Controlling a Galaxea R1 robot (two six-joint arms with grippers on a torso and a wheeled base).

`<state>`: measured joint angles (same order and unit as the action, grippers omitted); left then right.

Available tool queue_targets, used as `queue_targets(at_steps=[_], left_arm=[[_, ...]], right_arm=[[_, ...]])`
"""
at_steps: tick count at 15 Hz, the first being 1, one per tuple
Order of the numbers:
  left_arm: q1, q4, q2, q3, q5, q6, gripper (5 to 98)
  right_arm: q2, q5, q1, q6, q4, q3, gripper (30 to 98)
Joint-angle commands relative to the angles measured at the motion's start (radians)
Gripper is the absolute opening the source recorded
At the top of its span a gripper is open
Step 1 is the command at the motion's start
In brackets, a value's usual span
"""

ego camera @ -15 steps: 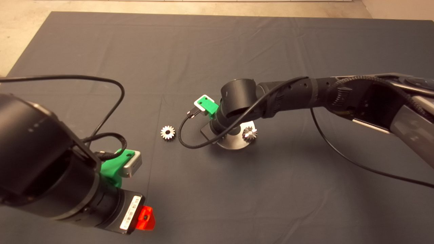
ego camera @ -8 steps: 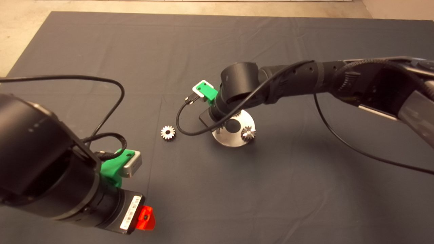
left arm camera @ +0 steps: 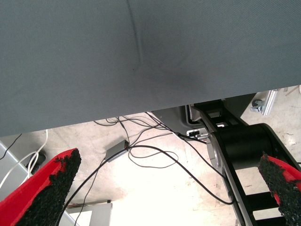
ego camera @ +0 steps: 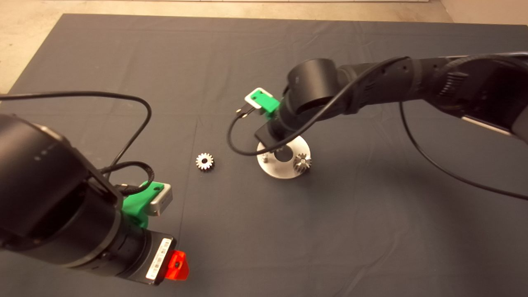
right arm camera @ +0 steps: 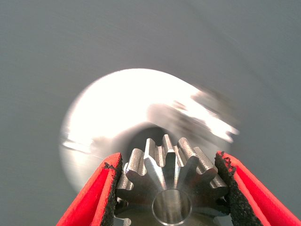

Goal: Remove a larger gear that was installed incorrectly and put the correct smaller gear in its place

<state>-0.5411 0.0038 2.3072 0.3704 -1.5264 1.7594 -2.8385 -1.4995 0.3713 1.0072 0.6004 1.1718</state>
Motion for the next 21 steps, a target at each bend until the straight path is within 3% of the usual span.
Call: queue_targets(at_steps=[1,4,6,7,10,14,17,21], left_arm=[[-0.013,0.016,0.002,-0.007,-0.132,-0.015,98.2],[-0.011,0.151,0.008,0.002,-0.132,-0.032,98.2],[-0.010,0.203,0.013,0.049,-0.132,-0.041,98.2],[-0.007,0.216,0.027,0.091,-0.132,-0.068,98.2],[0.087,0.243,0.098,0.252,-0.132,-0.187,98.2],[0.112,0.318,0.186,0.354,-0.132,-0.205,98.2],[0.212,0.383,0.261,0.503,-0.132,-0.295,98.2],[0.219,0.459,0.260,0.551,-0.132,-0.301,98.2]], right_arm=[[0.150,-0.004,0.038,0.004,-0.027,-0.120,49.5],[0.251,-0.010,0.049,-0.001,-0.039,-0.181,49.5],[0.313,-0.010,0.080,-0.002,-0.057,-0.204,49.5],[0.340,-0.010,0.084,-0.007,-0.059,-0.207,49.6],[0.404,-0.013,0.100,-0.007,-0.068,-0.213,49.4],[0.507,-0.013,0.100,-0.007,-0.076,-0.297,49.4],[0.552,-0.013,0.099,-0.007,-0.076,-0.340,49.4],[0.561,-0.013,0.092,0.004,-0.098,-0.406,49.4]])
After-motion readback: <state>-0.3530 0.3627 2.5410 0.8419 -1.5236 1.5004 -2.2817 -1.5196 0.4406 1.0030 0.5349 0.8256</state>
